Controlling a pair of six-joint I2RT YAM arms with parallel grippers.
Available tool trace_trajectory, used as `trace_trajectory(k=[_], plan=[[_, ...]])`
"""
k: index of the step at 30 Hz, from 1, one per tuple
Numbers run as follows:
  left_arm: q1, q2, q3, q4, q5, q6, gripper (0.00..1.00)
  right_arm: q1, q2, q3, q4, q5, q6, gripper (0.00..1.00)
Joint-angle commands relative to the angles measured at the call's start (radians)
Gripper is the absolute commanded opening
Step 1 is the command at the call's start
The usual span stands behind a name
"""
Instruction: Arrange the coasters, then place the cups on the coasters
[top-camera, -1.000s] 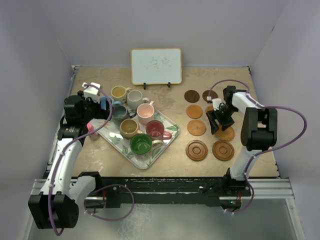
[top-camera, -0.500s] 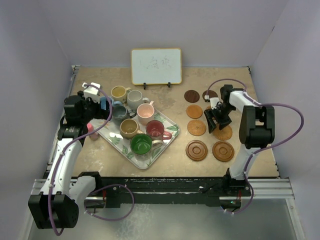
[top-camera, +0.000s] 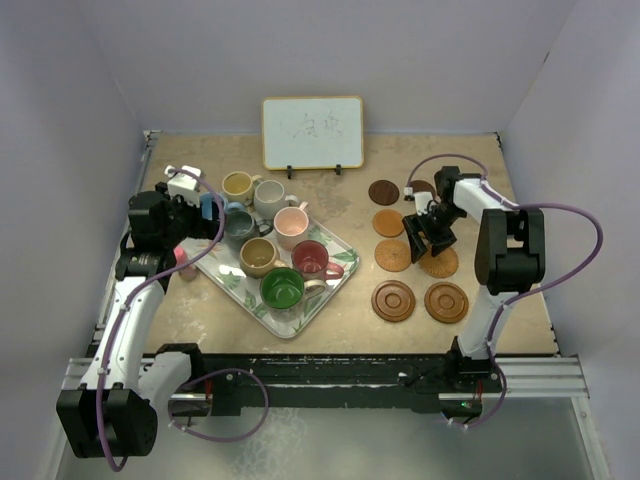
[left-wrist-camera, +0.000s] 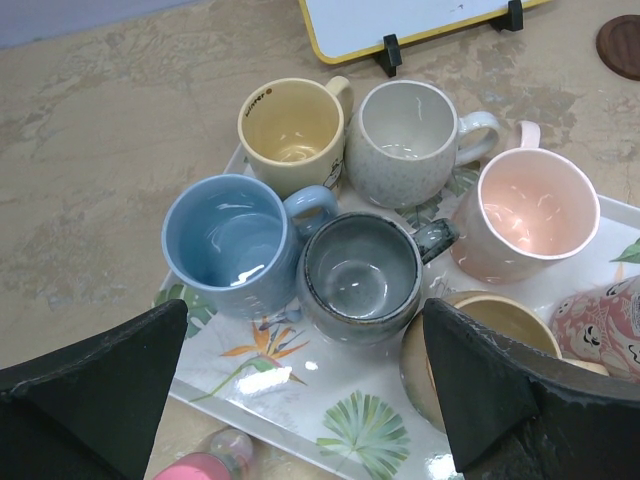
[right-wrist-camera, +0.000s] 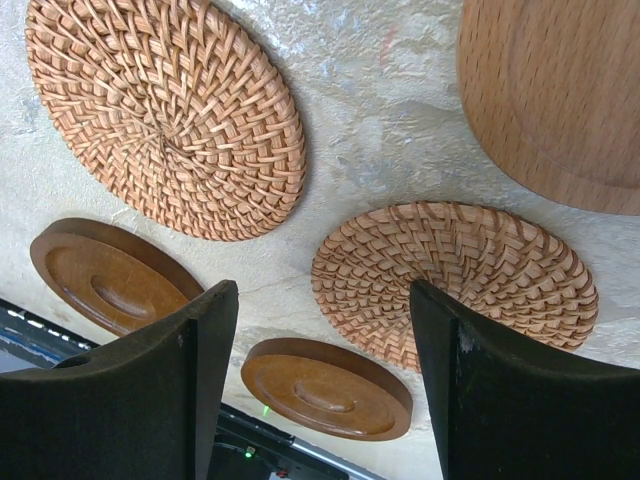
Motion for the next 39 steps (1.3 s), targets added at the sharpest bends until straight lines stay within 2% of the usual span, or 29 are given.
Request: trace_trajectory(k=[1, 6, 15, 22, 27, 33, 39], plan=[[-0.004, -0.02, 0.004, 0.029, -0.005, 0.014, 0.97, 0.011, 0.01, 0.002, 0.019, -0.073, -0.011, 0.72], [-0.004, -0.021, 0.011, 0.018, -0.016, 0.016, 0.97, 0.002, -0.061, 0.021, -0.01, -0.057, -0.029, 0.72], [-0.004, -0.004, 0.089, -0.051, -0.035, 0.073, 0.93, -0.015, -0.226, 0.09, -0.097, -0.132, -0.09, 0.73], [-0.028, 0.021, 0.167, -0.121, 0.025, 0.13, 0.94, -0.015, -0.432, -0.003, 0.04, -0.132, -0.104, 0.71], [-0.121, 0.052, 0.21, -0.151, 0.073, 0.165, 1.0, -0.009, -0.522, -0.046, 0.104, -0.171, -0.08, 0.7], [-0.188, 0.118, 0.243, -0.126, 0.122, 0.127, 0.9, -0.009, -0.553, -0.049, 0.133, -0.192, -0.031, 0.69], [-0.282, 0.18, 0.254, -0.15, 0.126, 0.18, 0.83, -0.009, -0.564, -0.062, 0.102, -0.194, -0.029, 0.69]])
